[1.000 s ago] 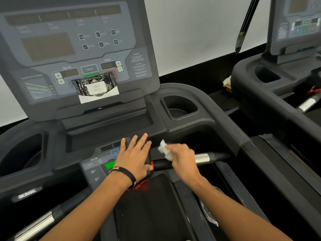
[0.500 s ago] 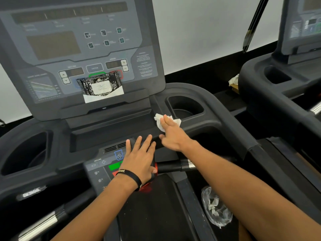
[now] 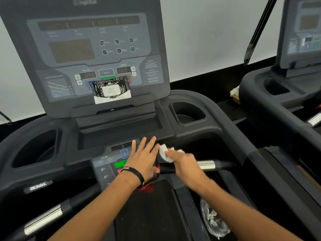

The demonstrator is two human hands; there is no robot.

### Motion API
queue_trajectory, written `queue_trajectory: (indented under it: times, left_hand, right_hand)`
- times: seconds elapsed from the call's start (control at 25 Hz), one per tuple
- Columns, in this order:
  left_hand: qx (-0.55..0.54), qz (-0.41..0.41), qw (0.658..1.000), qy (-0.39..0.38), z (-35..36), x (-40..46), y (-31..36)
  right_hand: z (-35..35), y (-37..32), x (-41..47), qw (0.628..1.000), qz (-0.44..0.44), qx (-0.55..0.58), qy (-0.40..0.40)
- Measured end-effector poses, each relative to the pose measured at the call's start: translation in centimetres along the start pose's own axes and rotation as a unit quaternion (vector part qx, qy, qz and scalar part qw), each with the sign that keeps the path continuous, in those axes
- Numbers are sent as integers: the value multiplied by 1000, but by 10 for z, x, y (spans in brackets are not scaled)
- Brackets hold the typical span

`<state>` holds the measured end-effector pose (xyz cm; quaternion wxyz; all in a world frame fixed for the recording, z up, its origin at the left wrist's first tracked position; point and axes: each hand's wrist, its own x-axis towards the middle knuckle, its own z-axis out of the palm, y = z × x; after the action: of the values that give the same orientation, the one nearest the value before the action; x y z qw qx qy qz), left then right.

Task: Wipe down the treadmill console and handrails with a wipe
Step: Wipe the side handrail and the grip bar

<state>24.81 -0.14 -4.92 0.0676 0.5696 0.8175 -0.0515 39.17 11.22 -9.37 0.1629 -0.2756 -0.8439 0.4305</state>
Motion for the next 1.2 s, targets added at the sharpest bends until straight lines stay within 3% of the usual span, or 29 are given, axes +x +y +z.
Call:
queue_trajectory:
  times: [0.24, 0.36, 0.48, 0.68, 0.84, 1.04, 1.2]
  left_hand:
    - [5, 2, 1000, -2, 0, -4, -2]
    - [9, 4, 1000, -12, 1, -3, -2]
    - [17, -2, 1000, -10, 1, -2, 2]
    - [7, -18, 1000, -3, -1, 2, 16]
    - [-51, 10, 996, 67, -1, 5, 36]
    - [-153, 95, 980, 79, 2, -1, 63]
    - [-170, 158, 968, 93, -9, -10, 67]
  right_hand:
    - [46, 1, -25, 972, -123, -196, -38]
    - [26, 12, -42, 957, -115, -263, -37]
    - [-4, 42, -52, 941, -91, -324, 16]
    - [-11, 38, -44, 953, -40, -301, 18]
    - [-38, 25, -29, 966, 0, -258, 37]
    - [-51, 0, -48, 976, -33, -131, 173]
    - [-62, -24, -80, 964, 19, -87, 251]
